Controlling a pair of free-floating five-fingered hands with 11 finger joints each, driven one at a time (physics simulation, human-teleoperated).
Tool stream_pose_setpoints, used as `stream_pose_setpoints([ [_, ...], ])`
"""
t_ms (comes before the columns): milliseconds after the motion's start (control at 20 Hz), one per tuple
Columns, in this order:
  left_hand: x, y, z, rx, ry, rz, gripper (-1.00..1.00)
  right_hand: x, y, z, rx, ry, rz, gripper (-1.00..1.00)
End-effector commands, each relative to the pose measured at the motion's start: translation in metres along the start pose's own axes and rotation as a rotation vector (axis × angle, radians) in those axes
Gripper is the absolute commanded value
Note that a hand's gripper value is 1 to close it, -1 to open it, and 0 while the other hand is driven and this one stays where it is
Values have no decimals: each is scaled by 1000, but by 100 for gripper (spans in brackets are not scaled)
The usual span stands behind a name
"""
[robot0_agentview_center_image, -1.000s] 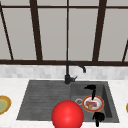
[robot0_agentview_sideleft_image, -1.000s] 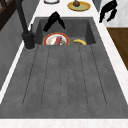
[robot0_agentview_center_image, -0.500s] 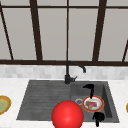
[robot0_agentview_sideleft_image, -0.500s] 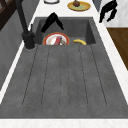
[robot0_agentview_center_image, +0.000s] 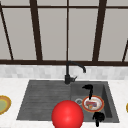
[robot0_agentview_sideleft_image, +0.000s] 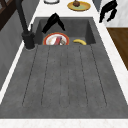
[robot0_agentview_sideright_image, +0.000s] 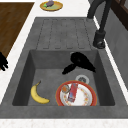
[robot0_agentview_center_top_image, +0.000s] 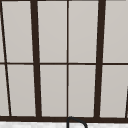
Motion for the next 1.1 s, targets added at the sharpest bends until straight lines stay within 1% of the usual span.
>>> stream_pose_setpoints([
  [0,14,-13,23,-15,-34,-36,-100,0,0,0,0,0,0,0],
  [50,18,-16,28,-14,-34,-34,-100,0,0,0,0,0,0,0],
  [150,24,-22,36,-20,-46,-40,-100,0,0,0,0,0,0,0],
  [250,26,-23,41,-33,-75,-64,-100,0,0,0,0,0,0,0],
  [350,24,-23,45,-40,-92,-85,-100,0,0,0,0,0,0,0],
  [500,23,-23,50,-47,-95,-89,-100,0,0,0,0,0,0,0],
  [900,21,-23,61,-31,-106,-126,-100,0,0,0,0,0,0,0],
  [1000,21,-24,65,-30,-108,-130,-100,0,0,0,0,0,0,0],
  [1050,22,-25,69,-23,-103,-136,-100,0,0,0,0,0,0,0],
])
